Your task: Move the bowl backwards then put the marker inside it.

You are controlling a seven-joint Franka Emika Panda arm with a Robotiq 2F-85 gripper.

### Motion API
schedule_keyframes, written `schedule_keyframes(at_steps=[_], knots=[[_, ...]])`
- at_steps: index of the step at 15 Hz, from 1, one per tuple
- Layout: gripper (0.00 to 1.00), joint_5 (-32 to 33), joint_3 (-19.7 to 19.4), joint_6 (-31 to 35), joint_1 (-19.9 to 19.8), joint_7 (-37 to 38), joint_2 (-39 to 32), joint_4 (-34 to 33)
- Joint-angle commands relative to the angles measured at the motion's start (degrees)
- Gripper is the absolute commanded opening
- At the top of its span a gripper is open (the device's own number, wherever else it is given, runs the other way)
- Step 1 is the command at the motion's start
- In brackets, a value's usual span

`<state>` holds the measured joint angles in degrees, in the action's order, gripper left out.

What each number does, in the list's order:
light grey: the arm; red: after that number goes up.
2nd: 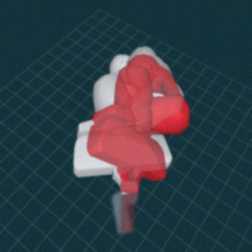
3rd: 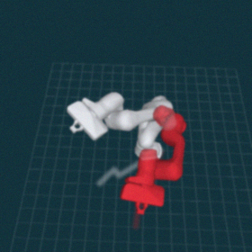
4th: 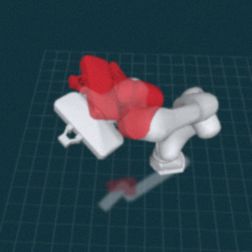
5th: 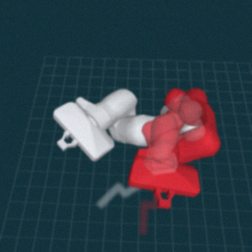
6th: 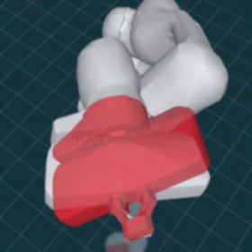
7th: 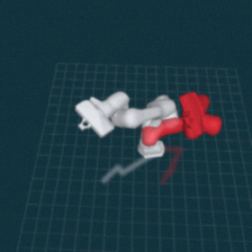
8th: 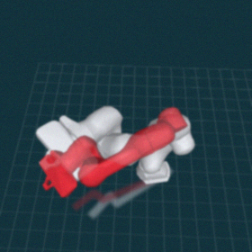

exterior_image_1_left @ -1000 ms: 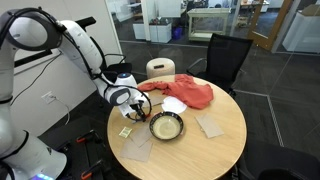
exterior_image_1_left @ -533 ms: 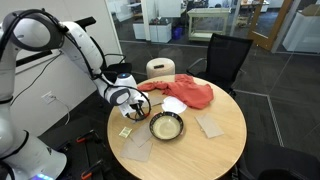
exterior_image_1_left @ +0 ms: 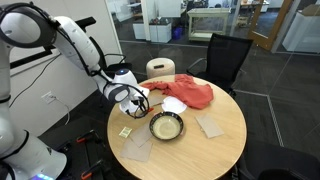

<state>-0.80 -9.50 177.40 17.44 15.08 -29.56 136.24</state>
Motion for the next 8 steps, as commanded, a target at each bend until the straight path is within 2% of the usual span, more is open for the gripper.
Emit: schedule_keyframes(at_steps=[1,4,8], knots=[[0.05,-2.72,-1.86,0.19,0.03,1.81,8.03,2.54],[0.05,-3.96,-3.74,-1.06,-1.16,3.29,12.08,1.83],[0.05,-2.95,-10.46,-4.04,0.12,6.15,13.59,-0.35]])
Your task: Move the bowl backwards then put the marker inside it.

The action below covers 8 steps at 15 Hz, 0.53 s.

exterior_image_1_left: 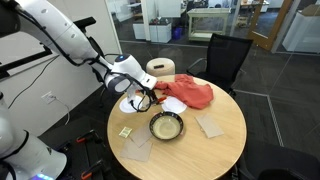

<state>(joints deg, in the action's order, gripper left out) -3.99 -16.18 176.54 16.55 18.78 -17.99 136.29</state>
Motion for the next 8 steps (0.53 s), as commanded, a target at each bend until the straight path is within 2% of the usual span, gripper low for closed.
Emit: schedule_keyframes(at_steps=[1,6,7,8], knots=[[0.05,0.12,-4.20,-4.17,0.52,2.42,1.96,-1.05],[0.05,0.47,-7.63,-8.83,0.77,2.78,-1.95,-6.03],[0.05,0.41,-7.80,-9.99,0.66,2.64,-2.65,-6.93],[0.05,3.01,-5.82,-10.73,-1.94,4.44,-3.37,-7.95]])
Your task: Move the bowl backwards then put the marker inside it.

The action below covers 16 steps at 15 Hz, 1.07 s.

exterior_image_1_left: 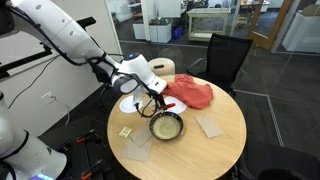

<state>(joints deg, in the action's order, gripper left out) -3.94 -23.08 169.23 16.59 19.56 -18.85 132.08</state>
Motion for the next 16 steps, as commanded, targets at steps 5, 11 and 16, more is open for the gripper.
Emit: schedule_keyframes(at_steps=[5,11,16], knots=[[0.05,4.28,2.14,-5.69,-4.64,4.23,-5.50,-5.76],[0.05,3.45,4.63,-7.72,-7.86,2.90,-9.20,-9.31],[0.46,2.83,6.66,-9.42,-9.73,2.66,-11.35,-12.14]])
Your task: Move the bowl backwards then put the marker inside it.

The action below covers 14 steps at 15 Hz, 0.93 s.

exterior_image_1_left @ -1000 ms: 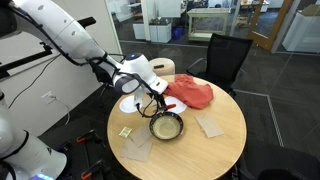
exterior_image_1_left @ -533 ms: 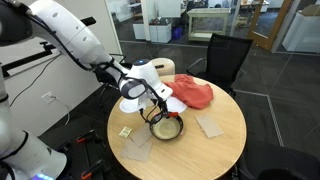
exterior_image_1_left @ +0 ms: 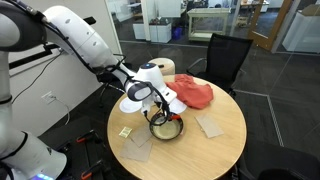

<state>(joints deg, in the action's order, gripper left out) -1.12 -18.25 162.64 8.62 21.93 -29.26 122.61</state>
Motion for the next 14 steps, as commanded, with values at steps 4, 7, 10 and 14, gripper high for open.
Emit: schedule_keyframes(at_steps=[4,7,10,14], knots=[[0.69,-0.28,3.05,-3.89,-2.68,0.23,-1.37,-4.08],[0.91,-0.33,3.77,-4.34,-3.16,0.19,-1.25,-4.76],[1.00,-0.33,4.13,-3.74,-3.78,-0.21,-0.86,-4.37],[1.00,-0.42,4.24,-3.22,-4.92,-1.04,-0.09,-3.15]])
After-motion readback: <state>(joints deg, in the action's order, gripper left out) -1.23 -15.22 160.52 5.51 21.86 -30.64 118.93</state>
